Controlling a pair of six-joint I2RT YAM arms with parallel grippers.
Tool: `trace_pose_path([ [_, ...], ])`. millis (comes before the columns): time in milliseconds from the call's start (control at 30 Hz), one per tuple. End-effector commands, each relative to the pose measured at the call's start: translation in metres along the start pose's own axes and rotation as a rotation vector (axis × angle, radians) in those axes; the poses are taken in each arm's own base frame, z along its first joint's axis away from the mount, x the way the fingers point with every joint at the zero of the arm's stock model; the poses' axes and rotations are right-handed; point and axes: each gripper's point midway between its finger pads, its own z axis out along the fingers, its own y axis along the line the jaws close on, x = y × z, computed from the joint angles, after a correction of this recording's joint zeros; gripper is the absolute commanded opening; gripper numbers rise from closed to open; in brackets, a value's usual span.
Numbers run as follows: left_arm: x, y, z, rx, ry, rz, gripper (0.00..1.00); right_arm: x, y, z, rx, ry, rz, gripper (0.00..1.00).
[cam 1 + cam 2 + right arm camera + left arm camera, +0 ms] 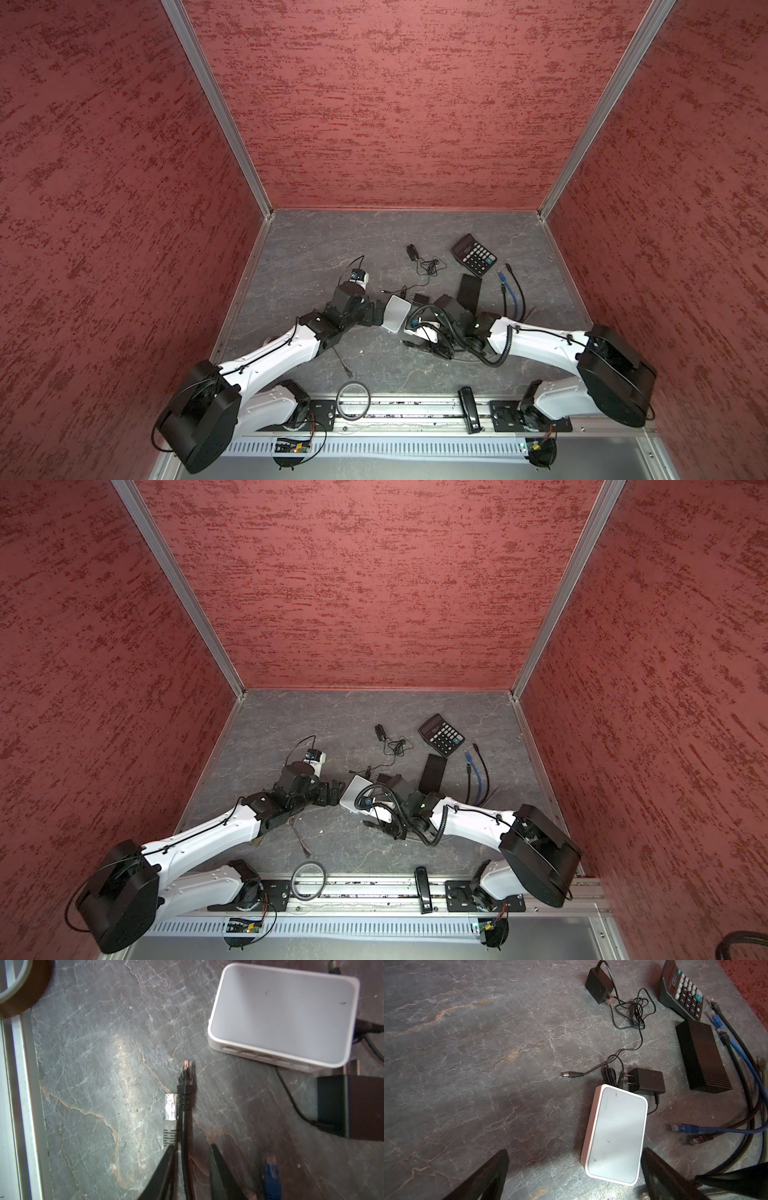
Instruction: Insert the plug into the switch port
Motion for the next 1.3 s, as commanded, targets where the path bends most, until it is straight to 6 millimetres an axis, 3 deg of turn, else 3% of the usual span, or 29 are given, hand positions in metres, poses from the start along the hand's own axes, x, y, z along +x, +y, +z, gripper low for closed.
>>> trace_pose_path([
  [0,-0.005,-0.003,0.0,0.022,-0.03,0.008,1.0,0.003,0.0,0.0,-0.001,0.034,-0.028,0.29],
  [433,-0.007,-0.003,0.0,0.024,-0.035,0.017,1.0,0.024,-0.005,0.022,0.014,0.12,-0.009,0.28],
  [700,-0.008,-0.003,0.001,0.027,-0.044,0.027,1.0,0.026,-0.01,0.022,0.042,0.125,-0.038,0.07],
  [833,-0.009,-0.003,0.002,0.027,-0.054,0.049,1.0,0.022,-0.011,0.015,0.055,0.11,-0.075,0.0],
  [933,-0.013,-0.005,0.002,0.033,-0.071,0.071,1.0,0.025,-0.013,0.007,0.072,0.134,-0.097,0.0],
  [1267,-0.032,-0.027,-0.001,0.093,-0.151,0.223,0.98,0.018,-0.019,-0.045,0.152,0.095,-0.136,0.0],
])
